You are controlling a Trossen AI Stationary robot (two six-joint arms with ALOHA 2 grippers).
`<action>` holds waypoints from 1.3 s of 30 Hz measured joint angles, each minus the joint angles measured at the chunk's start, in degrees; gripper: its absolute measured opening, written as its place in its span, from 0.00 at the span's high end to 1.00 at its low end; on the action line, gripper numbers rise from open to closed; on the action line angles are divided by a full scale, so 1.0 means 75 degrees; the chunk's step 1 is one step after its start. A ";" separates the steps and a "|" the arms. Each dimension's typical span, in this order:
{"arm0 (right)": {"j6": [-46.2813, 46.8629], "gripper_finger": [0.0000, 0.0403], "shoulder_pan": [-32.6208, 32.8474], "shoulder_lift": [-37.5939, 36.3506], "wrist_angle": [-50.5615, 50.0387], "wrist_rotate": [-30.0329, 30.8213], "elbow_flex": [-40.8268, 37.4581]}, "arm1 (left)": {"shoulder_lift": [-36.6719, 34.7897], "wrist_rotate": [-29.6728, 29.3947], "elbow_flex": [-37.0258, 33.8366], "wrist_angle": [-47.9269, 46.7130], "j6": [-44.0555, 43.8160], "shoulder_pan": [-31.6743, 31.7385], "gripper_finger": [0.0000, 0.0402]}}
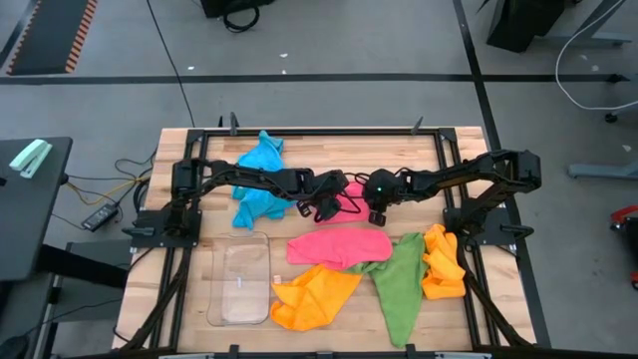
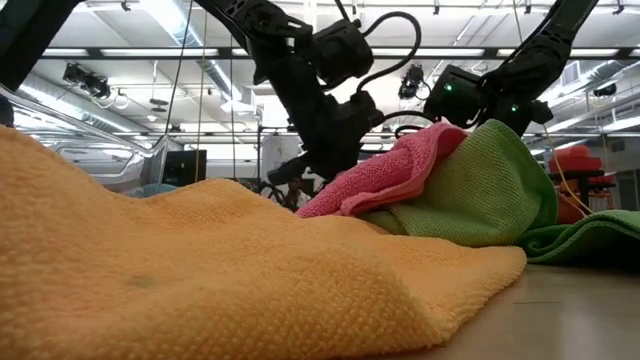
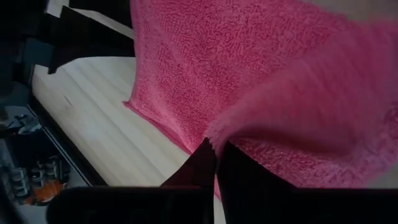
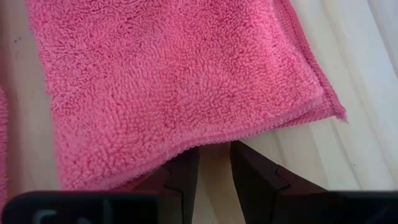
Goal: Fold microfiber towels
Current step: Fold the top pink microfiber cloth
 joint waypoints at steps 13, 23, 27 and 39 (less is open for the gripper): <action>0.0082 0.74 0.0006 0.0000 -0.0037 0.0001 0.0000 | 0.0414 0.0051 -0.0008 -0.0394 -0.0163 -0.0011 0.96; 0.0117 0.74 0.0010 0.0000 -0.0042 0.0005 -0.0003 | 0.0399 0.0046 -0.0002 -0.0349 -0.0447 -0.0005 0.92; 0.0117 0.74 0.0010 0.0000 -0.0039 0.0004 -0.0006 | 0.0411 0.0045 -0.0002 -0.0004 -0.1091 0.0013 0.86; 0.0269 0.74 0.0018 -0.0151 -0.0241 0.0003 -0.0018 | 0.0035 0.0045 -0.0002 -0.0343 -0.1384 0.0007 0.61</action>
